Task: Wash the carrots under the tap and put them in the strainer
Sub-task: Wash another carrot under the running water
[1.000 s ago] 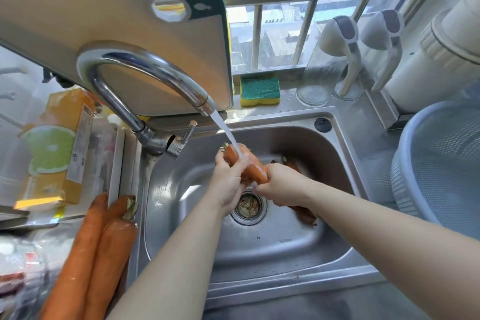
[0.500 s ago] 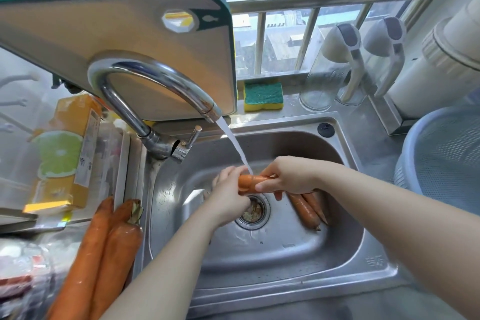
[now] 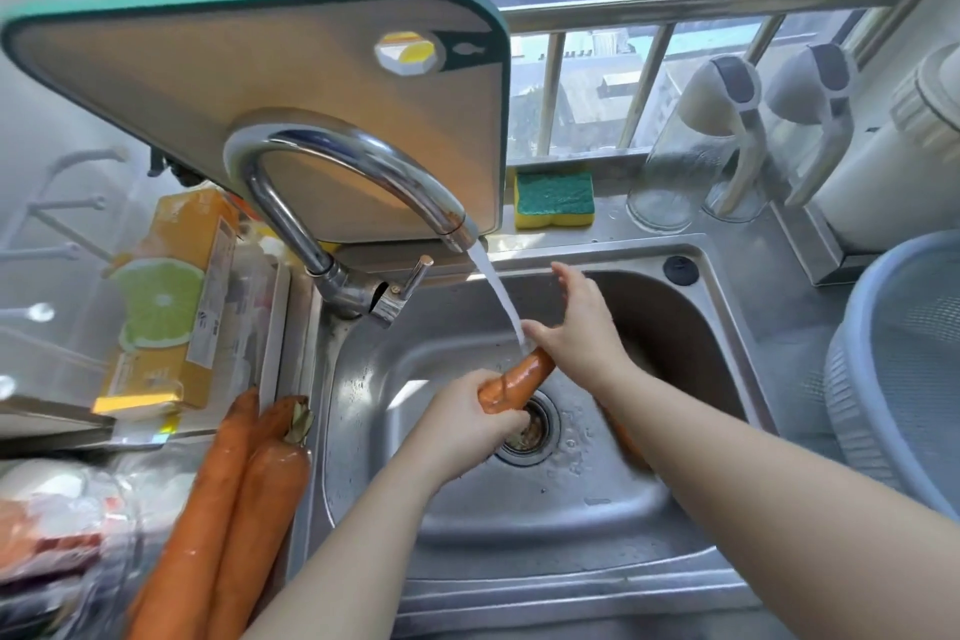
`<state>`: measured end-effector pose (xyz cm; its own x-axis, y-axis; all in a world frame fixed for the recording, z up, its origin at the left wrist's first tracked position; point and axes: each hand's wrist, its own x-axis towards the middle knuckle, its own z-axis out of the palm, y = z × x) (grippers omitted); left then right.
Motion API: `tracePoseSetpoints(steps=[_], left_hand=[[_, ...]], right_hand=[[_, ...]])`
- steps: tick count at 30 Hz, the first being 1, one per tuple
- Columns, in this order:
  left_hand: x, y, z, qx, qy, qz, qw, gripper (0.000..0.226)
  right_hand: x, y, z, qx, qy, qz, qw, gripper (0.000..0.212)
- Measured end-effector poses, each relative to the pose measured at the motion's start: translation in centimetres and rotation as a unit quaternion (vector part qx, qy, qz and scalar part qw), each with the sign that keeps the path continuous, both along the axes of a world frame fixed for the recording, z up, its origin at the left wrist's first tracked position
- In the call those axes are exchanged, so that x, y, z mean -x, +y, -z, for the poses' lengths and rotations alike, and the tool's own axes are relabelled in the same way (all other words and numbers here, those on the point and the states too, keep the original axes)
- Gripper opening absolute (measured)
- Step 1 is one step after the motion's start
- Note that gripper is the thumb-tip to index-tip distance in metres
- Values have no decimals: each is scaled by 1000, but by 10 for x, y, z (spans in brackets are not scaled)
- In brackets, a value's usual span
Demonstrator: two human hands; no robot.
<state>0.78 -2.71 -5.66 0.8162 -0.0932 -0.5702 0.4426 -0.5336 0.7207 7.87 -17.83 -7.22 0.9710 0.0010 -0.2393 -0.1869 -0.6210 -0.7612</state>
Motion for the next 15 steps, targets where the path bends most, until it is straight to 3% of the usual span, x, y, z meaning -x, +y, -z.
tracePoseSetpoints(steps=[4,6,7,9,10,13,15], left_hand=[[6,0,-4,58,6,-52,997,23],[6,-2,-6,74,5,-91,993,17],[4,-4,-7,73,8,-107,992,19],[0,-7,-5,42,22,-121,992,33],[-1,-8,-3,22,29,-123,992,40],[-5,-3,5,59,91,-179,978,53],[-6,-2,5,100,121,-208,966,52]], right_hand=[[7,13,13,-162,60,189,967,91],[10,24,14,-298,125,244,914,78],[13,31,15,-361,159,250,884,59],[22,43,11,-415,202,213,861,19],[27,45,10,-412,204,186,869,12],[35,38,9,-394,211,89,890,31],[37,31,11,-376,220,41,899,28]])
